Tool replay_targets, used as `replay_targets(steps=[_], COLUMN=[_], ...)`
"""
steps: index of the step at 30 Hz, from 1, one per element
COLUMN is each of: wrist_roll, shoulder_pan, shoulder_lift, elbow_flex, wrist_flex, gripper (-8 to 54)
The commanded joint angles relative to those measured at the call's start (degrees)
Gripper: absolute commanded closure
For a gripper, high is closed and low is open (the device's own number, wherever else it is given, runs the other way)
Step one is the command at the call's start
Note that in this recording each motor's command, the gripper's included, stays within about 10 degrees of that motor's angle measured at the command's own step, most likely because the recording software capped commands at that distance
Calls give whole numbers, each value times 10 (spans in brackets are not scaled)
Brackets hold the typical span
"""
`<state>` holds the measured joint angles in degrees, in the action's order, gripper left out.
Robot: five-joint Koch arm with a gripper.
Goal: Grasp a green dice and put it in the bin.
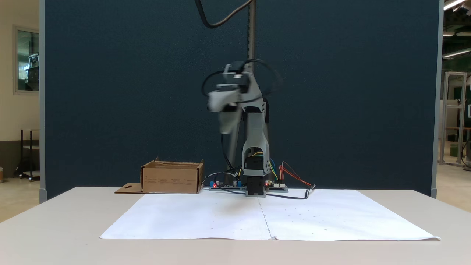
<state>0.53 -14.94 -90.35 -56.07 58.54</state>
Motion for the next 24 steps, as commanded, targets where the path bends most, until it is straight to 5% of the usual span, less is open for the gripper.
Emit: replay_targets(steps=[1, 24], wrist_roll=[-35, -4], shoulder_pan=[28, 128], shoulder_lift=[-40, -352], elbow_flex=[4, -637], wrist_flex=[-31, -497], gripper=[11, 13])
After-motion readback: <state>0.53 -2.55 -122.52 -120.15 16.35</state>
